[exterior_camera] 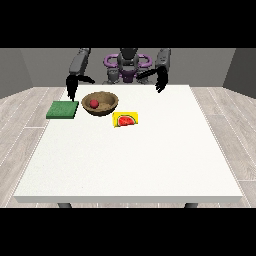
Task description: Pick the cup and pour the ball into the bowl, then pick the bowl and place it on the pad
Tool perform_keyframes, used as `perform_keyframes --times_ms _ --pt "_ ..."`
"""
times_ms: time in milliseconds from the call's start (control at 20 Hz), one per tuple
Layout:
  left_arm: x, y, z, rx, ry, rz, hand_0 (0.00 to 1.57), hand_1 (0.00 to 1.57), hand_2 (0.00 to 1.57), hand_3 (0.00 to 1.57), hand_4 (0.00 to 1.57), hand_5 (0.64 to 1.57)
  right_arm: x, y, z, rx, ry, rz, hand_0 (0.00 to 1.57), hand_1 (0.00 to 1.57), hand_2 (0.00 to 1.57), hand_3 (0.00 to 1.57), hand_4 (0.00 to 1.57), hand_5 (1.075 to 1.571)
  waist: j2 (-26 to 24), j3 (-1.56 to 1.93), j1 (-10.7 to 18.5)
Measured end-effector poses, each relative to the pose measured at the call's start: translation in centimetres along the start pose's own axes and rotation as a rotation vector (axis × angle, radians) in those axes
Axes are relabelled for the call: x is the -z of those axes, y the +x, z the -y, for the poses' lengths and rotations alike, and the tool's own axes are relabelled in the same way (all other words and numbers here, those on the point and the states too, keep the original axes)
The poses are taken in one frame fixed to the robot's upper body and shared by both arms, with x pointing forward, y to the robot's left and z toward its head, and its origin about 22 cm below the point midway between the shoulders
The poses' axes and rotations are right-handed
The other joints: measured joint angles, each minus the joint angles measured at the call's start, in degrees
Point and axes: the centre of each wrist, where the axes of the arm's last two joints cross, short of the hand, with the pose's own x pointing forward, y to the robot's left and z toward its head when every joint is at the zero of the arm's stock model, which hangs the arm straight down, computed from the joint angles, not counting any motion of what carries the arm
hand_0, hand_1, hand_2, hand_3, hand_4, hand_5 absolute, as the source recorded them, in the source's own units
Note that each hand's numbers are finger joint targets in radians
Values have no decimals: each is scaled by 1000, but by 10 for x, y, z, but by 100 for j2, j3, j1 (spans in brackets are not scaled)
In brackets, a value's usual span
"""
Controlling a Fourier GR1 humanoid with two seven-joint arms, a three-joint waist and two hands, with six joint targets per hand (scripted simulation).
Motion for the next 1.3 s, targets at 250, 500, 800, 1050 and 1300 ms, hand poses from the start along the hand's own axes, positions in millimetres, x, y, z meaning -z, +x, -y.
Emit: perform_keyframes --times_ms 250,500,800,1050,1300 --pt "-12 -18 -23 -78 -23 40 0 0 0 0 0 1564 8 -11 -21 17 -33 3 0 0 0 0 285 1567 80 25 82" --pt "-11 -16 -45 -105 -41 72 0 0 0 0 0 1565 16 -20 -16 22 -70 5 0 0 0 0 214 1565 188 34 195" --pt "-12 -9 -62 -103 -40 101 0 0 0 0 0 1566 18 -32 -3 14 -80 11 0 0 0 0 93 1563 332 37 239" --pt "-13 -7 -71 -101 -36 114 0 0 0 0 0 1566 22 -43 -17 16 -75 7 0 0 0 0 139 1565 387 20 261" --pt "-13 2 -73 -108 -48 151 0 0 0 0 339 1570 17 -50 -13 18 -180 -22 1571 1571 1571 479 785 1491 432 -72 409"
